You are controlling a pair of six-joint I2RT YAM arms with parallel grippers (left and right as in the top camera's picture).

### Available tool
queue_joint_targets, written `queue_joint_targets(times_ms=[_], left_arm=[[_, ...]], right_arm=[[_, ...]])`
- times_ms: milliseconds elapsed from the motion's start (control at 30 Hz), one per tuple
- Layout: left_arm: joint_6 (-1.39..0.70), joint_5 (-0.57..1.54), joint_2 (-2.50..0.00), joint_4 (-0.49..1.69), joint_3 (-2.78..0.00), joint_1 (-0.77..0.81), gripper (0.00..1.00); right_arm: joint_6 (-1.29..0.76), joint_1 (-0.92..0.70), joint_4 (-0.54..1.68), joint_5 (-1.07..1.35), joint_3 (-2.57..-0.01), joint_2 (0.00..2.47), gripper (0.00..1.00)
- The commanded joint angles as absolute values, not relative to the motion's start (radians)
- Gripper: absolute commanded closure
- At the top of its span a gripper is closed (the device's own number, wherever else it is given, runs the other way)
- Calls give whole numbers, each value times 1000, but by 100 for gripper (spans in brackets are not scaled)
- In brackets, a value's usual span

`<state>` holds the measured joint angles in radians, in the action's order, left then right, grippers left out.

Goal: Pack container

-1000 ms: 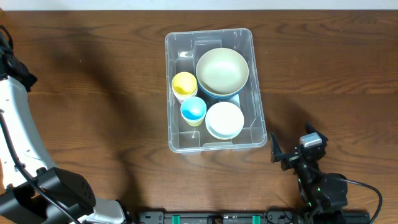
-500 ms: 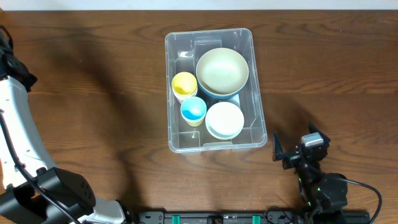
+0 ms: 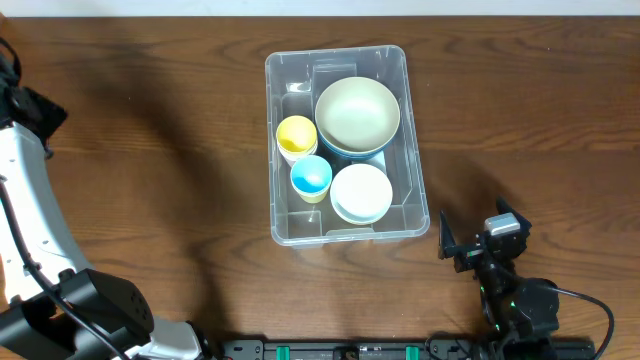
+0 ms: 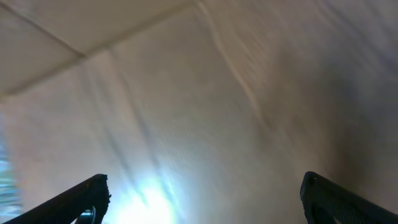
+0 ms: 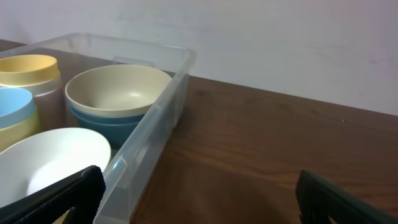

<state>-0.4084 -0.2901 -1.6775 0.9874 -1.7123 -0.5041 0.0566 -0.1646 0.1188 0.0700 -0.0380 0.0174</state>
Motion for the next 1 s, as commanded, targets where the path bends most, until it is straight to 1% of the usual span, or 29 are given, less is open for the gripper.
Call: queue_joint_targets(times_ms=[0,33,200,333,467,567,767,967], left_arm=[[-431,-97,-1683,1000,-1716,-508,2],[-426,-60,-1681,1009,-1716,-508,2],[-262,155,-1669,993,-1716,-505,2],[-220,162,-1608,1014,-1716,-505,2],[-218,175,-1486,1058,-1715,-502,2],[-218,218,-1372,1079,-1704,-486,2],[-218,217,-1123,1157,-1703,-436,2],[-213,218,-872,1220,-1703,-432,2]], right_arm=[[68,-150,120,60,-30,15,1],[68,-150,120,60,-30,15,1],[68,-150,120,60,-30,15,1],[68,-150,120,60,-30,15,1],[68,-150,120,60,-30,15,1],[68,-150,120,60,-30,15,1],[68,-150,120,60,-30,15,0],[68,-150,120,60,-30,15,1]])
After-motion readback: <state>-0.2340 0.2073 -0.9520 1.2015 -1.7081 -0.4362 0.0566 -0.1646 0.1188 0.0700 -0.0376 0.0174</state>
